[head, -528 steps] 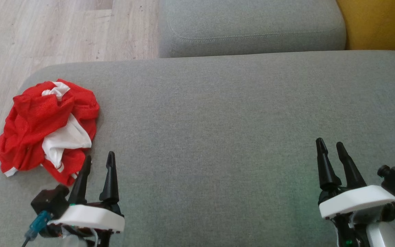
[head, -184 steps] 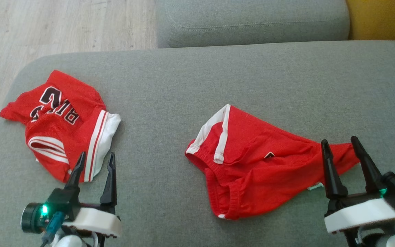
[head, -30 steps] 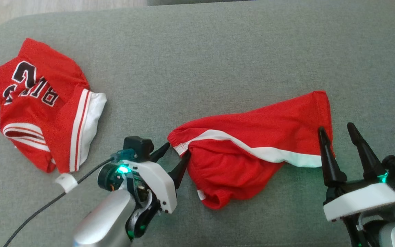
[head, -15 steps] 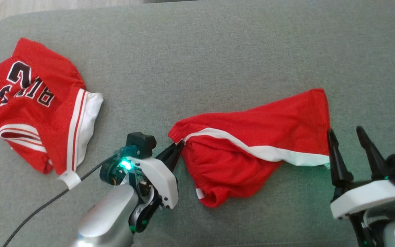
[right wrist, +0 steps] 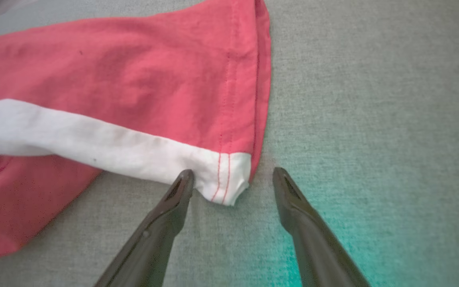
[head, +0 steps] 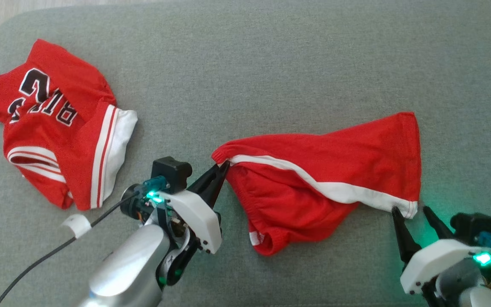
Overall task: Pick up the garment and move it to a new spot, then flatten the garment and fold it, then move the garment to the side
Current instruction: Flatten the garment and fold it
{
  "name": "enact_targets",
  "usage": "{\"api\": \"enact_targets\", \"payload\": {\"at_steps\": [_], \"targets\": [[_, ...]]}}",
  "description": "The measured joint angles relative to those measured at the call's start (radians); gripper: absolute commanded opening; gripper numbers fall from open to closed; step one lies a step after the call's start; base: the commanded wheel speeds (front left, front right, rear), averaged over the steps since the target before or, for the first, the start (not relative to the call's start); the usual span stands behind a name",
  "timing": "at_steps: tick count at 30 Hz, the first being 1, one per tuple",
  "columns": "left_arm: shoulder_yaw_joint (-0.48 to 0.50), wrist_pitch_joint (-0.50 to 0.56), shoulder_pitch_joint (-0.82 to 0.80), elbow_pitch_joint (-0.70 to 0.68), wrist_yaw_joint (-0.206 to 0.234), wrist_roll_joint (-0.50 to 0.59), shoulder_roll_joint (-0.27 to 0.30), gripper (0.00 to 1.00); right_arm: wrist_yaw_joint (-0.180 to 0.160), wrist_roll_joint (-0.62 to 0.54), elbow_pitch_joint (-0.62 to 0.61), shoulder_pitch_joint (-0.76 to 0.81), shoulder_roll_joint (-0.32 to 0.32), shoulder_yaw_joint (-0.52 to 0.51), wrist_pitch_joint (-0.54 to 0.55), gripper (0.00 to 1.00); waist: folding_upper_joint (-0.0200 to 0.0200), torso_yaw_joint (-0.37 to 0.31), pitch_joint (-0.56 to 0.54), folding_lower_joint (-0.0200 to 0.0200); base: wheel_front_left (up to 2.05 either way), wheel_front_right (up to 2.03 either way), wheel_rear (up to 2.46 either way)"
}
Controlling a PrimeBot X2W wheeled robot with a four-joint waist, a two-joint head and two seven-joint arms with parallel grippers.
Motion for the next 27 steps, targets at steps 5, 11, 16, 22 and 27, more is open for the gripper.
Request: {"api": "enact_targets", "payload": {"at_steps": [5,11,16,22,27], "targets": [[0.001,-0.002,0.019,-0.032,0.015,0.000,0.006,0.00,0.000,0.022,0.026,-0.038,-0.001,0.031,0.020,0.83,0.0000,0.003,0.003,0.0000,0.00,0.00,0.00],[0.003,-0.045,0.029,-0.072,0.022,0.004,0.022,0.00,0.000,0.061,0.011,-0.044,-0.007,0.036,0.038,0.00,0.0000,0.005,-0.007,0.0001,0.00,0.00,0.00],[0.032,-0.074,0.038,-0.225,0.049,0.047,0.089,0.00,0.000,0.068,-0.174,-0.056,-0.034,0.013,0.007,0.00,0.0000,0.001,-0.039,0.0000,0.00,0.00,0.00],[0.083,-0.037,0.019,-0.508,0.083,0.100,0.213,0.00,0.000,0.041,-0.471,-0.114,-0.088,-0.040,0.053,0.00,0.0000,0.003,-0.095,0.0000,0.00,0.00,0.00],[0.130,0.029,-0.091,-0.711,0.090,0.145,0.279,0.00,0.000,0.026,-0.676,-0.219,-0.164,-0.103,0.134,0.00,0.0000,0.013,-0.141,-0.0001,0.00,0.00,0.00]]}}
